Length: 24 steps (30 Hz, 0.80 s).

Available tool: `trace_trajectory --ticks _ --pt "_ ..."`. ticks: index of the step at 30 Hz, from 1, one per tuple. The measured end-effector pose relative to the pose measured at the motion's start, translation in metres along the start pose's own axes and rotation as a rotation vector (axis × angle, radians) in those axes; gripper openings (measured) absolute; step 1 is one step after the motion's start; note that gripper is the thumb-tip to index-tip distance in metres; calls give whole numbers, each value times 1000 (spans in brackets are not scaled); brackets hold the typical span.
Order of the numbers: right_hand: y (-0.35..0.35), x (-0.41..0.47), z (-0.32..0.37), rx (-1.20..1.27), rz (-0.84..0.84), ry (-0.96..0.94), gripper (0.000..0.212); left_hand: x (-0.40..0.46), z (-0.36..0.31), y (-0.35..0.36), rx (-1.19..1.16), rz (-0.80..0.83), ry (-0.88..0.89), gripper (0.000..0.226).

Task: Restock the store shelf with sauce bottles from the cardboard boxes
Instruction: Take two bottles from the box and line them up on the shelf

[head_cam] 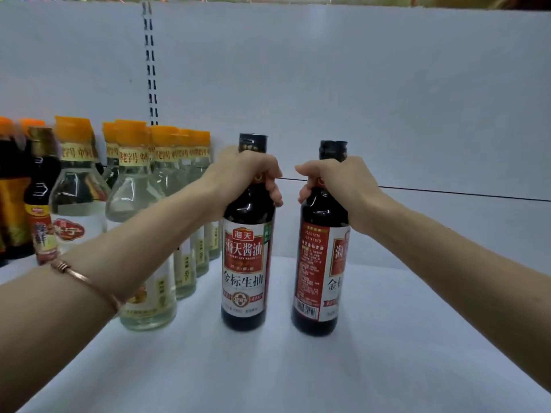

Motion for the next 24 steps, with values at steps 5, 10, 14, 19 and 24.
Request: trace_trajectory --ticks 5,10,14,19,24 --pt "-3 22 -13 -124 -114 -111 25 8 13 -13 -47 -63 -12 23" --pt "2 20 -23 -210 -113 -221 35 15 18 -14 68 -122 54 14" --pt "-2 5 -49 -89 20 -175 32 16 19 -14 147 -219 142 29" --pt "-16 -14 -95 -167 358 -32 86 -46 64 -2 187 -151 101 84" --pt "-22 -20 -121 -339 416 59 59 -82 116 0 291 -3 -96 62"
Point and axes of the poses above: each hand's wrist, its own x-axis towards the middle knuckle, its own y-axis out of the palm, z = x × y, the point moved 5 cm from there along x, towards the middle knuckle, and after that the axes turned 3 degrees about y, right-handed, at the moved point
